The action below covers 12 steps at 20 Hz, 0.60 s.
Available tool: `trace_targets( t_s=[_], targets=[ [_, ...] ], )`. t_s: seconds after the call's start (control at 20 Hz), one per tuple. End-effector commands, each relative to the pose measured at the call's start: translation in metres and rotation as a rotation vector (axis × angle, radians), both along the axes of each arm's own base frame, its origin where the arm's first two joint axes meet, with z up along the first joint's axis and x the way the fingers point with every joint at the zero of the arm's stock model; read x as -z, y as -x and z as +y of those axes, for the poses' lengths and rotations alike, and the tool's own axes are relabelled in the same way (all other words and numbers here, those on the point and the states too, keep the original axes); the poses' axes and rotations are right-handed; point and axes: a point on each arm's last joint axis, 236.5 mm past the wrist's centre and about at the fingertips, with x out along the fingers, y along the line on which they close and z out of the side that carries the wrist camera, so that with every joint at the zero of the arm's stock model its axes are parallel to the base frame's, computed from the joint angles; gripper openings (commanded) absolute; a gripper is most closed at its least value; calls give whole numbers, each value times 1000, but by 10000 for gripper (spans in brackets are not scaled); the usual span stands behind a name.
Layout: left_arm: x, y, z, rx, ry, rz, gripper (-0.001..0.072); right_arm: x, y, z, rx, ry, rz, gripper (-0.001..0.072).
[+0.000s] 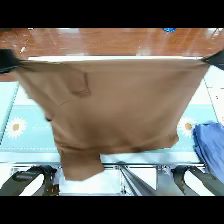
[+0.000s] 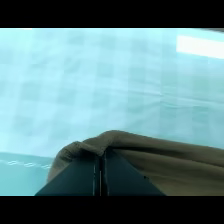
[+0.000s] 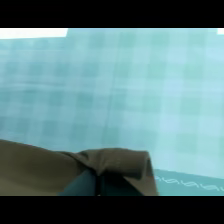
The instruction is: Fold the shirts.
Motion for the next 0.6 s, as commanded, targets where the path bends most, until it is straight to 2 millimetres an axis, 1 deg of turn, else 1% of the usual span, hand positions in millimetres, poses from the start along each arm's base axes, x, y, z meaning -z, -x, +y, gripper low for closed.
trace_targets(
  t_s=[0.0, 0.1, 0.15, 0.2, 0.3, 0.4, 0.5, 0.55],
  targets=[
    [76, -78, -9, -51, 153, 38, 15, 79, -74, -5, 6, -99, 73, 21],
    [105, -123, 1, -88, 199, 55, 14, 117, -116, -13, 47, -149, 90, 21],
    [119, -141, 5, -102, 215, 77, 15, 133, -135, -16, 64, -173, 99, 21],
    [132, -158, 9, -114, 223, 97, 15, 147, -153, -19, 78, -197, 104, 21],
    [155, -184, 11, -119, 233, 138, 15, 168, -182, -22, 88, -233, 118, 21],
    [177, -196, 3, -113, 267, 199, 15, 182, -204, -24, 99, -265, 133, 21],
    [193, -198, -6, -108, 308, 250, 15, 194, -214, -25, 107, -282, 156, 21],
    [196, -196, -9, -103, 320, 265, 15, 199, -214, -24, 100, -284, 170, 21]
  ],
)
